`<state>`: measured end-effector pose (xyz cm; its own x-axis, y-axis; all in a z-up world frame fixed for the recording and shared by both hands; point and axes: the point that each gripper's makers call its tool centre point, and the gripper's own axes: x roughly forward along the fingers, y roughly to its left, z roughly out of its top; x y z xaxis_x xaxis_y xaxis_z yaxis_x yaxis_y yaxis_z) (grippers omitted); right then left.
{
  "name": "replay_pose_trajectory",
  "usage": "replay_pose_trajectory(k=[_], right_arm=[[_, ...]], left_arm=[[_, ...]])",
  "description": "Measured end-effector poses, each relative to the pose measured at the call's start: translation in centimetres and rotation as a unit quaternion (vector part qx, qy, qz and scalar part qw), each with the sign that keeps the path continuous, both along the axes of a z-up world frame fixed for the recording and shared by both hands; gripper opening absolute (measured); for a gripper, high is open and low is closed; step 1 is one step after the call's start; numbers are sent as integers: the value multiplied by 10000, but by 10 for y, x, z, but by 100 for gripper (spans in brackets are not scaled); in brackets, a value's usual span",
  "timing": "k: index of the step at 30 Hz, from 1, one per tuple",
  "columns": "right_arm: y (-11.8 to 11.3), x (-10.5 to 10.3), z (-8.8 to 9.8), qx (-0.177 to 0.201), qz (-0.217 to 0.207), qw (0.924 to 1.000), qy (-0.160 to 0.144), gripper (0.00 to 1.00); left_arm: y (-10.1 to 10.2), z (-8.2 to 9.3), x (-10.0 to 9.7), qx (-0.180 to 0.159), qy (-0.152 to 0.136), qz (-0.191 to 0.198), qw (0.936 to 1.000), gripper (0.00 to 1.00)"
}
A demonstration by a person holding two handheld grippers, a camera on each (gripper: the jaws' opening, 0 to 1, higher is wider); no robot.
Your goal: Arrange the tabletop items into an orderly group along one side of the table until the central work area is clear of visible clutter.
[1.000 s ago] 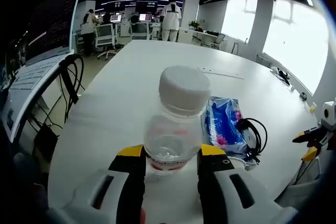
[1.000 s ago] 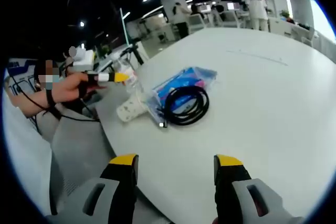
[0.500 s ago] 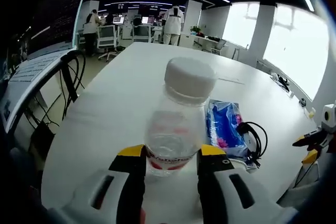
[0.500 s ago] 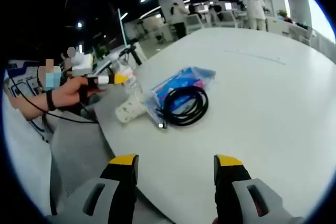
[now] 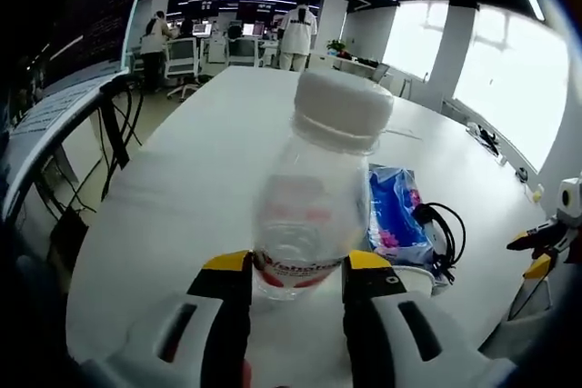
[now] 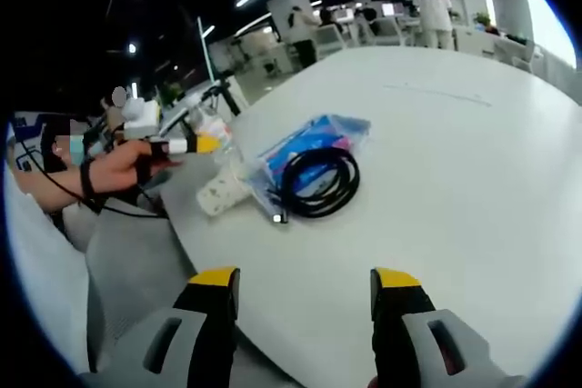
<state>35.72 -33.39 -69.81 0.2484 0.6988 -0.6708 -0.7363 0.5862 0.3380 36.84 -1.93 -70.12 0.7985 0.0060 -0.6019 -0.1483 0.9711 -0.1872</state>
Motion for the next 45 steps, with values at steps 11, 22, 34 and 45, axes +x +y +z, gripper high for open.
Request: replay_pose_trajectory(k=[11, 22, 34, 45], right_arm=[[1, 1, 0, -28, -60, 10000, 9, 59], [6, 3, 2, -16, -74, 10000, -23, 59], [0, 2, 1, -15, -211, 9998, -8, 59], [-4, 2, 2, -35, -311, 9995, 11, 59]], left_arm=[[1, 1, 6, 38, 1, -60, 10000, 37], [11, 4, 23, -30, -2, -40, 10000, 37], [34, 4, 59, -57, -23, 34, 10000, 37], [47, 3, 86, -205, -62, 131, 9997, 38]])
